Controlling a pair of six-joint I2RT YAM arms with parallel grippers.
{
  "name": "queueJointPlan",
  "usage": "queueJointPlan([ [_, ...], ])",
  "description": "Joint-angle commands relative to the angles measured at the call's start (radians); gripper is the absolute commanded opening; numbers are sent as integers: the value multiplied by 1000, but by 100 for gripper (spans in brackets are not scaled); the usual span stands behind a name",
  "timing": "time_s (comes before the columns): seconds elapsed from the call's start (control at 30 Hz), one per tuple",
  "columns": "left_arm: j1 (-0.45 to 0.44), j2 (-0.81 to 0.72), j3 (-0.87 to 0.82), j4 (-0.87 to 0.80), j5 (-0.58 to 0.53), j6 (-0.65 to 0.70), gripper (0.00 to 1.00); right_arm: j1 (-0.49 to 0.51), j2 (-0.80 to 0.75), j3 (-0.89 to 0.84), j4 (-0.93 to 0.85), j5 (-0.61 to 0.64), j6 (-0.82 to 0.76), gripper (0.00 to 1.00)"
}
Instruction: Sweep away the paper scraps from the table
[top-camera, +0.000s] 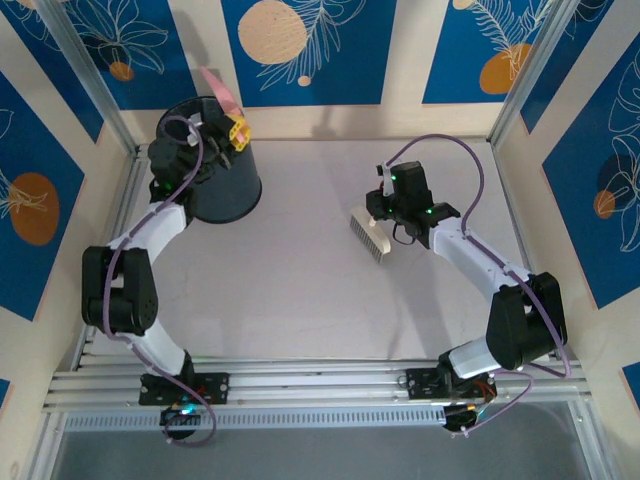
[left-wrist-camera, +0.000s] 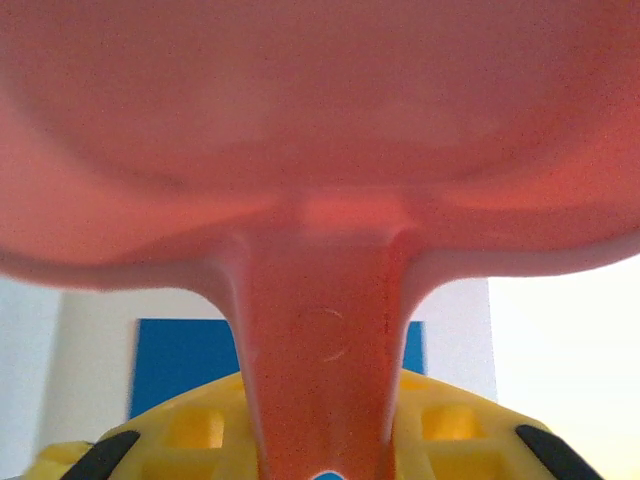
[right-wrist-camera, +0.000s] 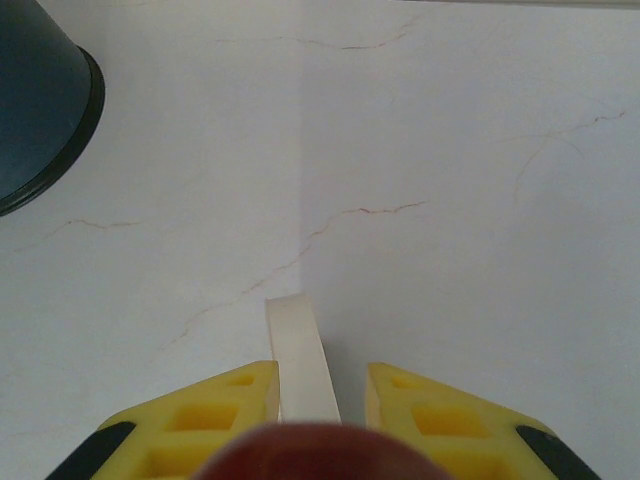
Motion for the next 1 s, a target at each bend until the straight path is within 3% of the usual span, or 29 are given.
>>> queueJointPlan([
  [0.0, -2, -87, 48, -246, 32, 285, 0, -10, -15, 19, 43, -36, 35, 0],
  [0.2, -59, -144, 112, -696, -10, 716, 0, -28, -34, -10, 79, -70, 68, 0],
  [0.3, -107, -161, 181, -964, -110, 964, 0, -37, -43, -23, 89, -79, 79, 0],
  [0.4, -160, -165, 215, -1112, -218, 1114, 0, -42, -51, -35, 100, -79, 91, 0],
  [0.7, -348, -107, 279, -1343, -492, 1425, 0, -59, -68, -61, 108, -64, 105, 0],
  [0.97, -449, -17, 296, -1442, -591, 1628, 0, -64, -82, -88, 114, -24, 90, 0],
])
